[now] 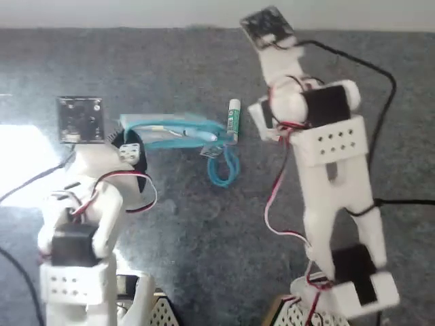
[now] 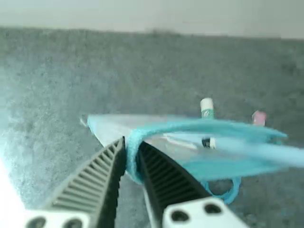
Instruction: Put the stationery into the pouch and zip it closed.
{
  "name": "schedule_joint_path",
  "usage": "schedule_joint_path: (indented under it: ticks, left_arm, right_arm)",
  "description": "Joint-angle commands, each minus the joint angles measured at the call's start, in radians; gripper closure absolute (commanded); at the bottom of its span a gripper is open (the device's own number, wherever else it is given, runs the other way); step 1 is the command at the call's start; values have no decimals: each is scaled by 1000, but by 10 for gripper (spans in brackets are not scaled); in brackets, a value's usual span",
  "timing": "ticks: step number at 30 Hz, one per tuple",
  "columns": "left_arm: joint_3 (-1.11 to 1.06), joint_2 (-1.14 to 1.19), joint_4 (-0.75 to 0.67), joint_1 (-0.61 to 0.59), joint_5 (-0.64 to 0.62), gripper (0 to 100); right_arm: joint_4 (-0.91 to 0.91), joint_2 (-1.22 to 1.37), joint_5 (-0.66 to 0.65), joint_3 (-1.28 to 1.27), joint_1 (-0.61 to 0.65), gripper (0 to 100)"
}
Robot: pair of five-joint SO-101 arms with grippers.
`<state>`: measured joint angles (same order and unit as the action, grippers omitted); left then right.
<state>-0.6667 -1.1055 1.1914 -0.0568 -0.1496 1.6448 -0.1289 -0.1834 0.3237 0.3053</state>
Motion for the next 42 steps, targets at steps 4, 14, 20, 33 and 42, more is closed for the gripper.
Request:
schedule_joint_path:
  ticks: [4,14,20,33,42]
  left_arm:
    - [194,104,-9,-69,-12,989]
    - [-62,146,-190,-126,-28,989]
    - [-50,103,-180,-184,-28,989]
    - [33,187,-173,-342,-109,990]
    - [44,196,-121,-130,-107,990]
  right_arm:
    - [-317,-320,-87,-614,-114,655]
    - [-483,-461,-94,-936,-111,658]
    - [-476,-460,-98,-944,-120,658]
    - [-478,-460,-92,-988,-113,658]
    - [-513,-460,-91,-1068,-30,658]
